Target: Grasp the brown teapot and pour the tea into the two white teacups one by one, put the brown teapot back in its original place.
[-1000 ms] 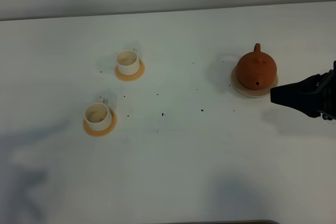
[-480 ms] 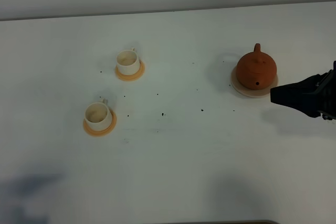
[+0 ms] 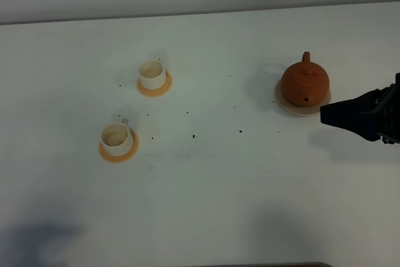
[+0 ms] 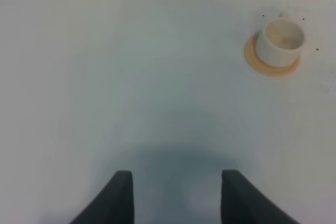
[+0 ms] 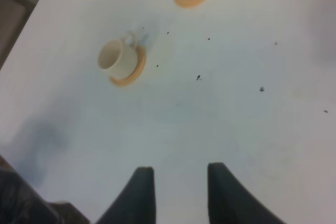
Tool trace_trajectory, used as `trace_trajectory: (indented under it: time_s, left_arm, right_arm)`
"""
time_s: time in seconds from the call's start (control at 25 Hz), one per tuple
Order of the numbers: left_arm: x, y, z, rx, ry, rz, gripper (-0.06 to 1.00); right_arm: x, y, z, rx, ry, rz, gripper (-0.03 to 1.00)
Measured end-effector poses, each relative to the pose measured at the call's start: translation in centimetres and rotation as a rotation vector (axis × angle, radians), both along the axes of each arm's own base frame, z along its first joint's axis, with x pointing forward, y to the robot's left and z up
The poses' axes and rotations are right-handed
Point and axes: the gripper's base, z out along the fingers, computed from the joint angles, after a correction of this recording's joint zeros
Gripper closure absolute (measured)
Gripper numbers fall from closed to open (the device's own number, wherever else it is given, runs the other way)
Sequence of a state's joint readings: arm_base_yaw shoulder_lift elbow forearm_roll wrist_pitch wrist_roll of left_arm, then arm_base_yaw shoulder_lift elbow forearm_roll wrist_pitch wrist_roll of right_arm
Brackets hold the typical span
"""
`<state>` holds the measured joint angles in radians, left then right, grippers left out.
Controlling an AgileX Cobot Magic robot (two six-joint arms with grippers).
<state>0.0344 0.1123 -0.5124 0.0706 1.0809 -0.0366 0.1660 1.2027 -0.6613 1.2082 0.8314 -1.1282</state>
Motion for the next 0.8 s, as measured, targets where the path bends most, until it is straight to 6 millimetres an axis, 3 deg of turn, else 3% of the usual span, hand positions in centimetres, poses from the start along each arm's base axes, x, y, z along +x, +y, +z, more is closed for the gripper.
trace_trajectory:
  time_s: [0.8]
  left_arm:
    - [-1.7,-0.5,0.0,-0.013,-0.126,0.086,0.56]
  right_arm:
    - [-0.1,0.3,0.0,0.004,-0.004,0.005,0.73]
